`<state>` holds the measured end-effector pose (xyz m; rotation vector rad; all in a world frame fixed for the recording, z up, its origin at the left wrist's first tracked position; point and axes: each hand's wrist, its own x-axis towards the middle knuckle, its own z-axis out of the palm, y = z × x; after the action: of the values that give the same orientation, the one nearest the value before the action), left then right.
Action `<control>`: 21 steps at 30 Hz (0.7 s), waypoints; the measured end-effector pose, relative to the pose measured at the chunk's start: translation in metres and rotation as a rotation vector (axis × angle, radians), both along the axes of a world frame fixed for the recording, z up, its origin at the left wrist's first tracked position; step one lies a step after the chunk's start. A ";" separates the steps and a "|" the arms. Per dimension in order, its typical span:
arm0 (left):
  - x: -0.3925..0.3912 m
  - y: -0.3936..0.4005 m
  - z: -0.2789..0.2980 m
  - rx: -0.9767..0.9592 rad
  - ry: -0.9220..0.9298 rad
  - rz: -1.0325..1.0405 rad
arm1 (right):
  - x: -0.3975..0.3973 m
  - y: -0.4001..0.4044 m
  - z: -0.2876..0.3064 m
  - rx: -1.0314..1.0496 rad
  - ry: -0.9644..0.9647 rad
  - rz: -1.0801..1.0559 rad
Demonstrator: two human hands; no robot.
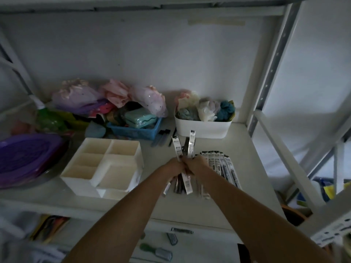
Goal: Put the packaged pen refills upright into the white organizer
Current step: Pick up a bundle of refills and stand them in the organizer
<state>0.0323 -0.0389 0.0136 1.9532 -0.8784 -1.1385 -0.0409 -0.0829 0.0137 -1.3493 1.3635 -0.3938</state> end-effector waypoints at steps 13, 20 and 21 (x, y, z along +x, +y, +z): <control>0.102 0.060 0.118 -0.454 -0.548 -0.119 | 0.085 0.055 0.107 -0.681 -0.138 0.023; 0.239 0.111 0.124 -0.585 -0.636 -0.076 | 0.218 0.106 0.117 -0.882 -0.159 0.030; 0.256 0.118 0.120 -0.594 -0.626 -0.069 | 0.236 0.110 0.113 -0.882 -0.137 0.034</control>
<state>0.2884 0.0786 0.1340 1.7709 -1.4195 -0.2120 0.1954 0.0273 0.1268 -1.9959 1.0722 -1.1299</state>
